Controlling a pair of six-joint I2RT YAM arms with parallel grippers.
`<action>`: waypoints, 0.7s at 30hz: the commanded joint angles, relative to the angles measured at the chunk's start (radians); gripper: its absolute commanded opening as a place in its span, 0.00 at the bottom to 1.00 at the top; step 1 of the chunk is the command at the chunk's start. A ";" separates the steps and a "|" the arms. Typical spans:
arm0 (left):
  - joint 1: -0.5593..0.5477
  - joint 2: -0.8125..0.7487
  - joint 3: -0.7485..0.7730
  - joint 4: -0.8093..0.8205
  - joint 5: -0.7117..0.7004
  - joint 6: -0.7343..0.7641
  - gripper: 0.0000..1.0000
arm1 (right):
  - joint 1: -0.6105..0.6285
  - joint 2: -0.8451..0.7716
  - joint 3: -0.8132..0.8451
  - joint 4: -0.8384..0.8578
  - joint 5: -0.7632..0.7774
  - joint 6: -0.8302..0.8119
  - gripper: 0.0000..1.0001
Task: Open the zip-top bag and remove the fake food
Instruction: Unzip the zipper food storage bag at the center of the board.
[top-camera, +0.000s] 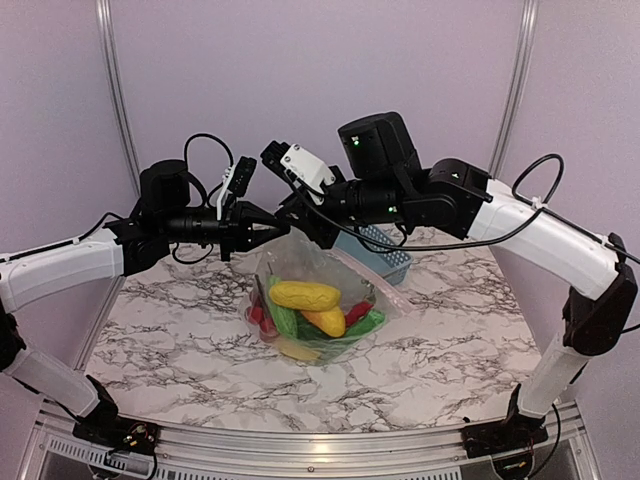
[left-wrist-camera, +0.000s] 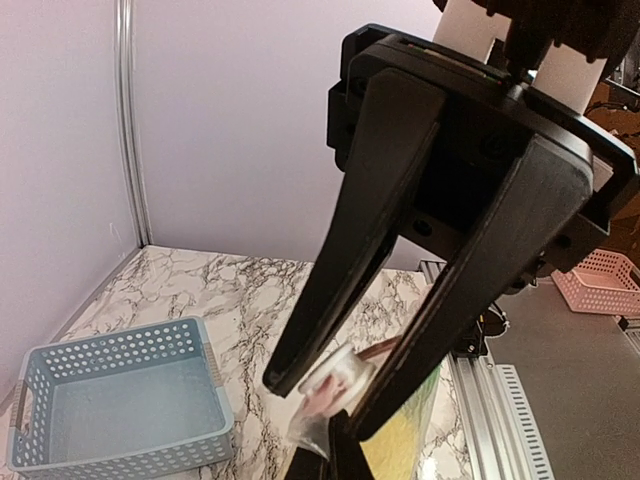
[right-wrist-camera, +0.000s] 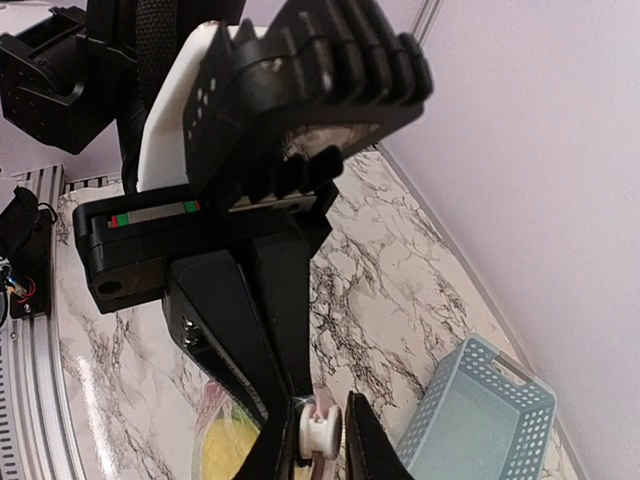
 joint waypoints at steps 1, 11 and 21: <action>-0.005 -0.024 0.028 -0.013 -0.013 0.011 0.00 | 0.009 -0.027 -0.012 0.001 0.015 0.021 0.16; -0.005 -0.022 0.028 -0.017 -0.020 0.014 0.00 | 0.010 -0.046 -0.030 0.011 0.022 0.026 0.19; -0.006 -0.017 0.028 -0.019 -0.019 0.009 0.00 | 0.009 -0.038 -0.028 0.027 0.017 0.028 0.21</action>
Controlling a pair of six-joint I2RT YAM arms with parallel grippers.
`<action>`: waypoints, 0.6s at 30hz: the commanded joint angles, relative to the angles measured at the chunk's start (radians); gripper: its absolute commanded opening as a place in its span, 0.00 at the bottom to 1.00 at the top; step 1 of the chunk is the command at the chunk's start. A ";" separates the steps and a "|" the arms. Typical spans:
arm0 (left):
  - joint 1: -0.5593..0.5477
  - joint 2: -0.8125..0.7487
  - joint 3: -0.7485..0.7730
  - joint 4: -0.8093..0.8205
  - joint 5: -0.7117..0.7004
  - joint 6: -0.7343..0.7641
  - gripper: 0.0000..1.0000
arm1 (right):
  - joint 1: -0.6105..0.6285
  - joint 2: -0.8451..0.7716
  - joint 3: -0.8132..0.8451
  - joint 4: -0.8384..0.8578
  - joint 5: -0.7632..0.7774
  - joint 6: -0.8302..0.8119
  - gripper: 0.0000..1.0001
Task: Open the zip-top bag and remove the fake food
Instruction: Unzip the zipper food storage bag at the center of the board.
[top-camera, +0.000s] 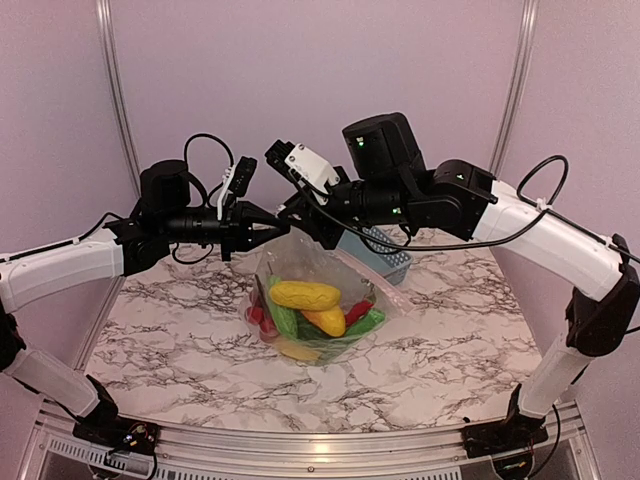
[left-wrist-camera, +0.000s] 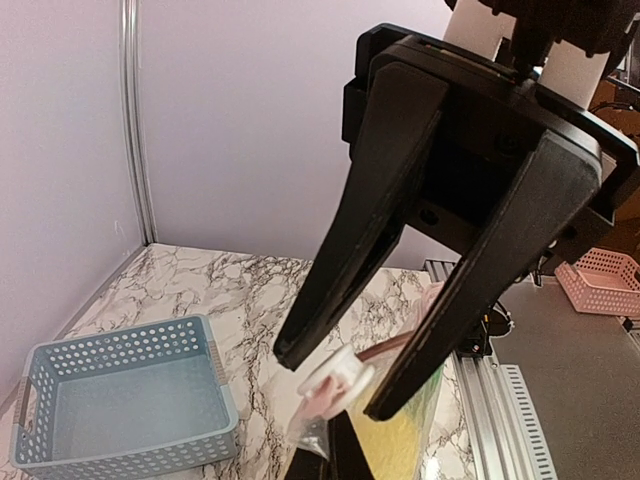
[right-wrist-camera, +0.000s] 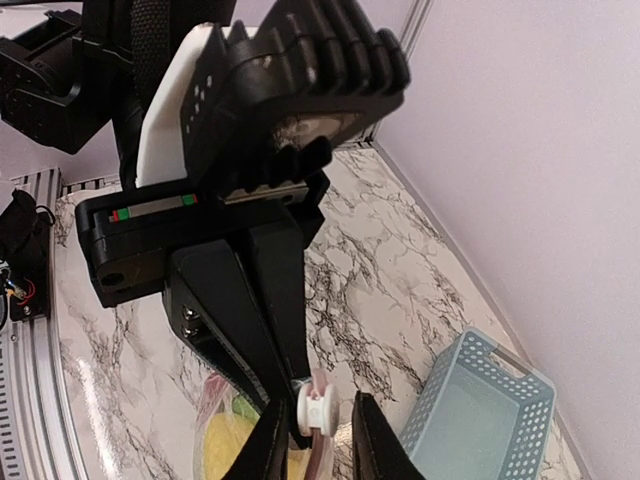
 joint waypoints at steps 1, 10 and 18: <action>-0.006 -0.017 0.028 -0.014 -0.003 0.005 0.00 | 0.008 -0.016 -0.002 0.027 0.003 0.010 0.21; -0.010 -0.007 0.025 -0.022 -0.011 -0.005 0.00 | 0.009 -0.029 -0.034 0.063 0.020 0.024 0.10; -0.012 -0.019 -0.004 0.017 -0.041 -0.031 0.00 | 0.005 -0.042 -0.060 0.073 0.025 0.038 0.07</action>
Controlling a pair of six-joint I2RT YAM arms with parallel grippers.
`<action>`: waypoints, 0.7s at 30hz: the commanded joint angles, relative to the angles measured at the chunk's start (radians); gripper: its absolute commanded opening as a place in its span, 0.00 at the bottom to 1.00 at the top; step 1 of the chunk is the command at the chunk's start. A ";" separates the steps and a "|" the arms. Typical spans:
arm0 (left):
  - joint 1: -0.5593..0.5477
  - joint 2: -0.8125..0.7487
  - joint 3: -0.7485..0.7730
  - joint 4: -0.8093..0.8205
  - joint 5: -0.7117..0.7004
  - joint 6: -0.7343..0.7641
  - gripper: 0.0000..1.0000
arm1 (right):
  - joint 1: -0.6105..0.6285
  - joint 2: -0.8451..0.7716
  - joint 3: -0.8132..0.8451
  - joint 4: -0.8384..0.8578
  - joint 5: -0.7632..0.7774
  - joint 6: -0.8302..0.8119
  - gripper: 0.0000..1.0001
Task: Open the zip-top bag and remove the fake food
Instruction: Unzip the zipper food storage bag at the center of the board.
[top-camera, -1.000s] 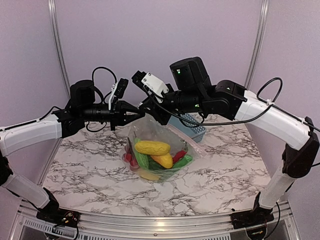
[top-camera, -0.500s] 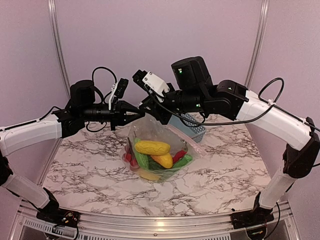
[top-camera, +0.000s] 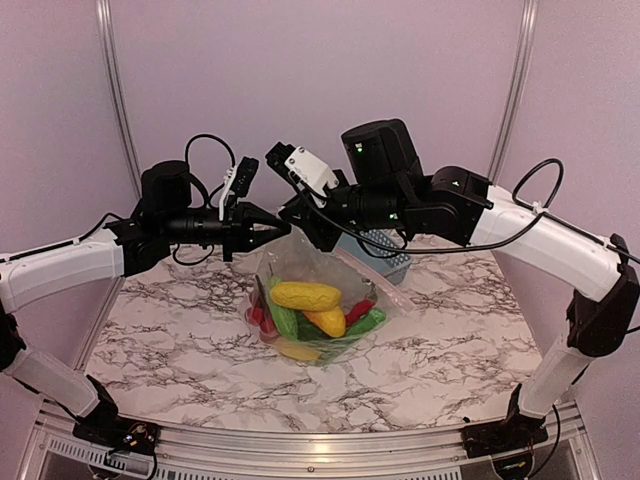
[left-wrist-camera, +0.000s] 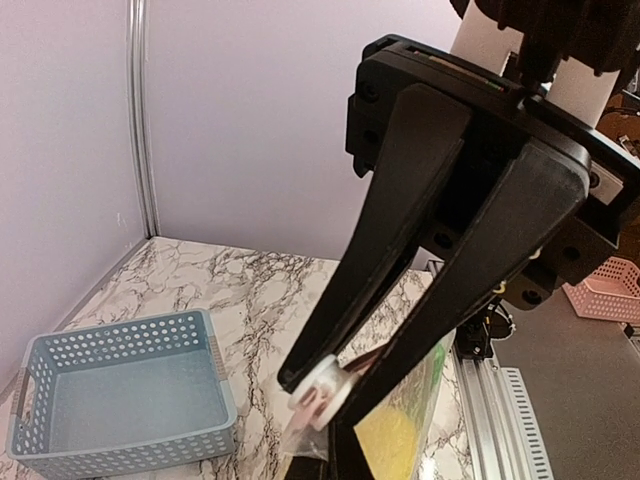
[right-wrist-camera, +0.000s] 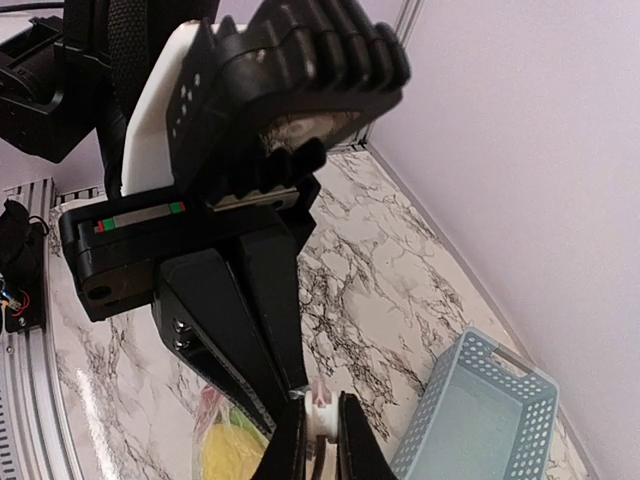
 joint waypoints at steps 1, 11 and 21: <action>-0.005 -0.021 -0.006 0.023 -0.024 -0.017 0.00 | 0.005 -0.039 -0.023 0.020 0.005 0.024 0.07; -0.005 -0.044 -0.048 0.072 -0.037 -0.056 0.00 | 0.002 -0.073 -0.089 0.051 -0.020 0.057 0.06; 0.010 -0.079 -0.094 0.115 -0.094 -0.062 0.00 | -0.002 -0.086 -0.094 0.030 -0.027 0.055 0.06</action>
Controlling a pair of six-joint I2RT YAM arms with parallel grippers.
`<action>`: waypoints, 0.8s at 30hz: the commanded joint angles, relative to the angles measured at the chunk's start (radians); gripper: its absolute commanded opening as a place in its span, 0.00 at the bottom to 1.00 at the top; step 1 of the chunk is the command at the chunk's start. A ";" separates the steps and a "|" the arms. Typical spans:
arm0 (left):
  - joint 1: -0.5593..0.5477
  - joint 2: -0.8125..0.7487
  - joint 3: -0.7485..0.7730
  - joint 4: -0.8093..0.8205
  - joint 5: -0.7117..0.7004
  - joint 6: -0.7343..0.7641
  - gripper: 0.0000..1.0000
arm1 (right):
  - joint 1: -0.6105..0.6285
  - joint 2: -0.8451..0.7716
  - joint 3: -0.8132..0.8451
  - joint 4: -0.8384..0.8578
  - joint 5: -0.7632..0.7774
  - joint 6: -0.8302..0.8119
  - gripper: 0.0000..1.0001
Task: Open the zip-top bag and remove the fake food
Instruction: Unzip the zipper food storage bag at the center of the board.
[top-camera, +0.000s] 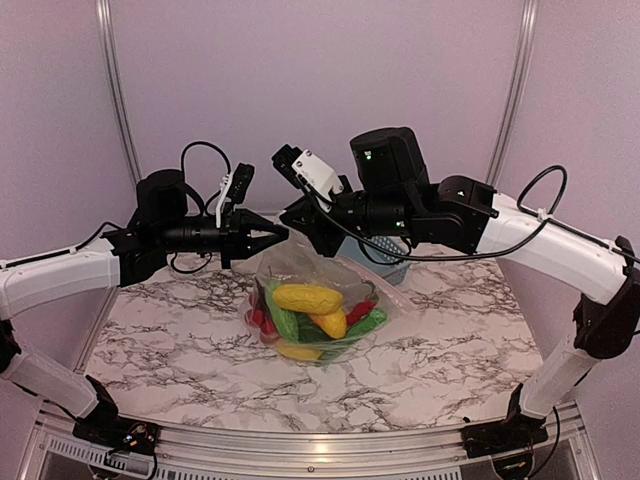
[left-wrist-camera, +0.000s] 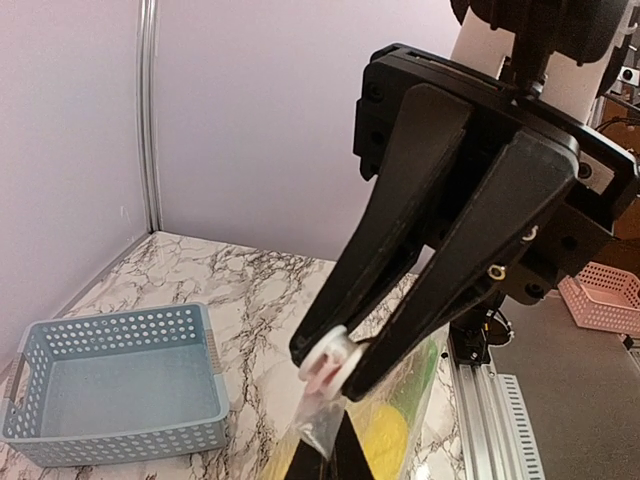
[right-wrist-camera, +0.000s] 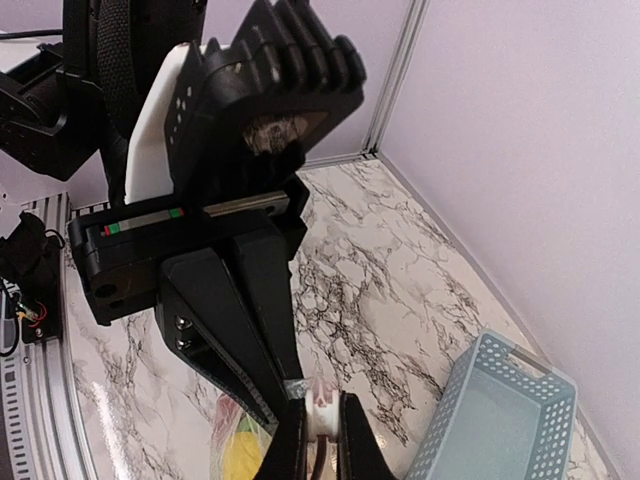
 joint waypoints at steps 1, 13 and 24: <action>0.021 -0.045 -0.033 0.078 -0.053 -0.022 0.00 | -0.004 -0.042 -0.005 -0.049 0.000 0.012 0.06; 0.051 -0.026 -0.024 0.144 -0.038 -0.065 0.00 | -0.009 -0.070 -0.015 -0.068 0.001 0.016 0.06; 0.063 -0.035 -0.019 0.143 -0.032 -0.073 0.00 | -0.010 -0.066 -0.017 -0.094 0.004 0.014 0.05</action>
